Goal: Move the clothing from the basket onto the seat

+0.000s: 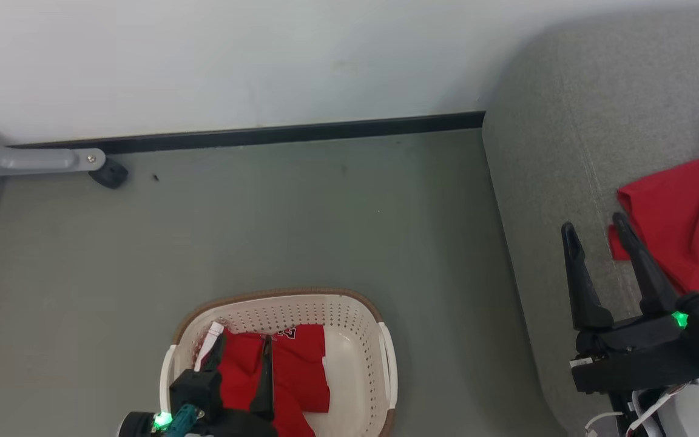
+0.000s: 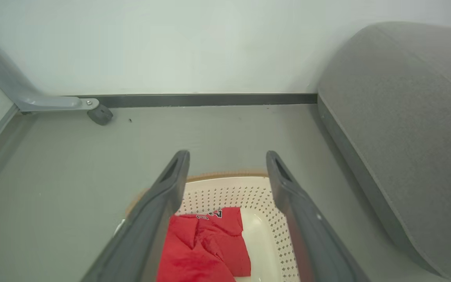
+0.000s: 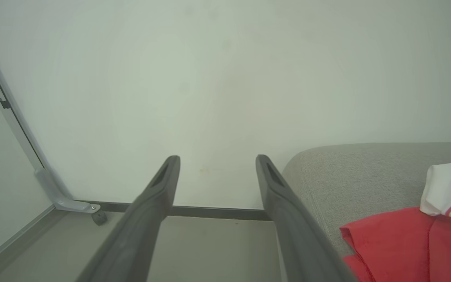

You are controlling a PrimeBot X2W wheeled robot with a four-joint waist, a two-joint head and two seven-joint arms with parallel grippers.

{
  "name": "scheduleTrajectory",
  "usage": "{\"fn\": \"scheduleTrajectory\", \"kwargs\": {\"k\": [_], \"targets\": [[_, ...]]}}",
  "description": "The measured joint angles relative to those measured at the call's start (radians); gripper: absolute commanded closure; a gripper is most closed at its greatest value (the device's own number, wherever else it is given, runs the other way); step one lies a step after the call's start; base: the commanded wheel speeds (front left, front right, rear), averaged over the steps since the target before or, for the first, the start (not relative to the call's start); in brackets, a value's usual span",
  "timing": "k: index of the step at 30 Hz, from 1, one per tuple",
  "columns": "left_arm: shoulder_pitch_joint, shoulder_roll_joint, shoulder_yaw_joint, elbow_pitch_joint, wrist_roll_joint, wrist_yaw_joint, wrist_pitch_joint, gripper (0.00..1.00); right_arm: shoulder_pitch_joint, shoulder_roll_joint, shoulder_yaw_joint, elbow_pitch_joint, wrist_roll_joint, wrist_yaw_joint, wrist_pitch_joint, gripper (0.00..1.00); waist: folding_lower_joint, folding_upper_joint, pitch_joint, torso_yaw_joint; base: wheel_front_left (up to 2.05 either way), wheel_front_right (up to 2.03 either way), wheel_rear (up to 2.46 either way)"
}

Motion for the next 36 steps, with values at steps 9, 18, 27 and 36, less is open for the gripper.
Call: {"fn": "scheduleTrajectory", "kwargs": {"k": [9,18,27,36], "targets": [[-0.100,-0.002,-0.040,0.152,0.000,-0.020,0.067,0.00,-0.085,0.000,0.011,-0.098,-0.007,0.004,0.014,0.00,0.0001,0.0000,0.129,-0.043,0.00,0.00,0.00],[-0.236,-0.003,-0.058,0.303,0.038,-0.027,0.153,0.00,-0.130,0.002,0.010,-0.188,-0.013,0.004,0.021,0.00,0.0001,0.0000,0.260,-0.097,0.00,0.00,0.00],[-0.364,0.063,-0.047,0.403,0.062,-0.027,0.218,0.00,-0.176,0.020,0.005,-0.246,-0.013,-0.002,0.021,0.00,0.0001,0.0001,0.395,-0.152,0.00,0.00,0.00],[-0.471,0.153,-0.023,0.477,0.084,-0.026,0.271,0.00,-0.233,0.044,-0.006,-0.302,0.003,-0.003,0.003,0.00,0.0000,0.0001,0.530,-0.206,0.00,0.00,0.00]]}}
